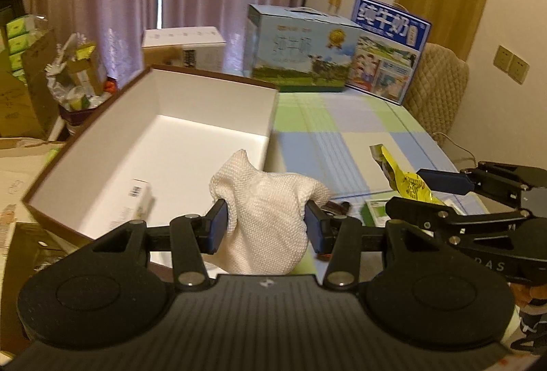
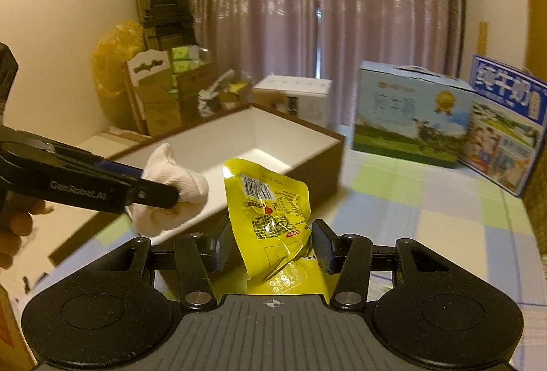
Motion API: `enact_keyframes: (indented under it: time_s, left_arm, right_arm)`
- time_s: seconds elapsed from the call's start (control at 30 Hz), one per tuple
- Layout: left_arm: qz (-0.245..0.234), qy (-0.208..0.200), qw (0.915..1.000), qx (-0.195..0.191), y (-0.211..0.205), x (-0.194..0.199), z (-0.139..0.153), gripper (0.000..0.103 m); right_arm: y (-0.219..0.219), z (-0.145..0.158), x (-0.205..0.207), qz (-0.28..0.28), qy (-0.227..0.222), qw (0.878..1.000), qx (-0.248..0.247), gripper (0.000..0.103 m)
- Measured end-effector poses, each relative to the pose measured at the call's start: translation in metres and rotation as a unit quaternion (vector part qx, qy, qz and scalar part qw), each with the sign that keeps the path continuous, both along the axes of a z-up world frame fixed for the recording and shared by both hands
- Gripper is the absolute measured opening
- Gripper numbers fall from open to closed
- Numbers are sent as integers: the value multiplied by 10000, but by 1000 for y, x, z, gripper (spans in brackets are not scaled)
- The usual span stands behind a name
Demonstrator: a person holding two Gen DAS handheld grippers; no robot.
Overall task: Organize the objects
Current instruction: 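Carry the towel in the left tool and pouch in the right tool to the brown box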
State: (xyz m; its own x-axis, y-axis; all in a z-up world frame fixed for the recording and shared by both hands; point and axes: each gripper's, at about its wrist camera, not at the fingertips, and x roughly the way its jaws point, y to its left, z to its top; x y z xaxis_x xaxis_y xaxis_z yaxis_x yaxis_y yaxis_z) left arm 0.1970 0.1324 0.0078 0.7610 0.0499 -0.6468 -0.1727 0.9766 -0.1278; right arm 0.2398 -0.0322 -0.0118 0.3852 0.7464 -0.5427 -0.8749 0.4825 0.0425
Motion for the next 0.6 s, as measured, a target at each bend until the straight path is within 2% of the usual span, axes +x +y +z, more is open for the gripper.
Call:
enact_keyframes:
  time_s: [0.3,0.6]
  left_arm:
    - [299,-36,9995,78,50,-8,4,43]
    - [468,-3,9988,132,88,0,3,43]
  right_arm:
    - [61,4,-10,323,11,9994,114,47]
    - [110,0,0,394,364,9984,189,47]
